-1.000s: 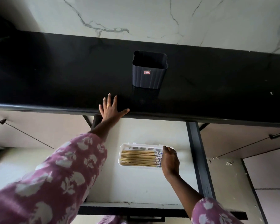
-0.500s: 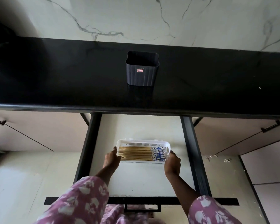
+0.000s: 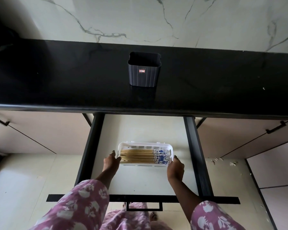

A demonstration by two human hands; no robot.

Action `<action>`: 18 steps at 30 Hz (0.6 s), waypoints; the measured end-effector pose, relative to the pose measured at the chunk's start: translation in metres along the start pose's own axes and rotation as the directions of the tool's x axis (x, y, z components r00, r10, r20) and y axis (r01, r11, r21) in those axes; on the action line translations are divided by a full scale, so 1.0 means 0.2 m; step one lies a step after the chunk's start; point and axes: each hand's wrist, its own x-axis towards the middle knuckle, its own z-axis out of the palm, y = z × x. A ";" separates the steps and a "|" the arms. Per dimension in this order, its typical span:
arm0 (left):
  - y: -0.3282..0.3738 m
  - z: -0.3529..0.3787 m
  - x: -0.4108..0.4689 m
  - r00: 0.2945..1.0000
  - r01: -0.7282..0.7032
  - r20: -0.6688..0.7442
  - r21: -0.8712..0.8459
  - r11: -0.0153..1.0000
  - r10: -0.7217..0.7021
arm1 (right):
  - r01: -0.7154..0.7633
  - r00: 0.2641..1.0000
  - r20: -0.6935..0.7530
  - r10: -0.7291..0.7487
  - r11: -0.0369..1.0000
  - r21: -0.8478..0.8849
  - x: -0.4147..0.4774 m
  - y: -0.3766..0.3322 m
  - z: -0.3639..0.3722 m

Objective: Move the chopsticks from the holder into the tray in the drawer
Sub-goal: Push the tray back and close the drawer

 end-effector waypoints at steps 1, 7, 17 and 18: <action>0.00 -0.01 -0.01 1.000 0.002 -0.008 0.000 1.000 -0.002 | -0.020 1.000 -0.011 0.020 0.999 0.025 -0.01 0.00 0.00; -0.01 -0.03 -0.06 0.991 0.034 -0.130 -0.036 0.999 -0.038 | -0.012 0.999 -0.052 0.015 0.998 0.065 -0.03 0.00 -0.01; -0.04 -0.04 -0.26 0.970 0.028 -0.236 -0.125 0.992 -0.057 | -0.010 0.990 -0.132 0.039 0.977 0.211 -0.15 -0.06 -0.15; -0.05 -0.03 -0.28 0.970 0.020 -0.239 -0.127 0.992 -0.050 | -0.017 0.989 -0.139 0.050 0.973 0.229 -0.17 -0.05 -0.15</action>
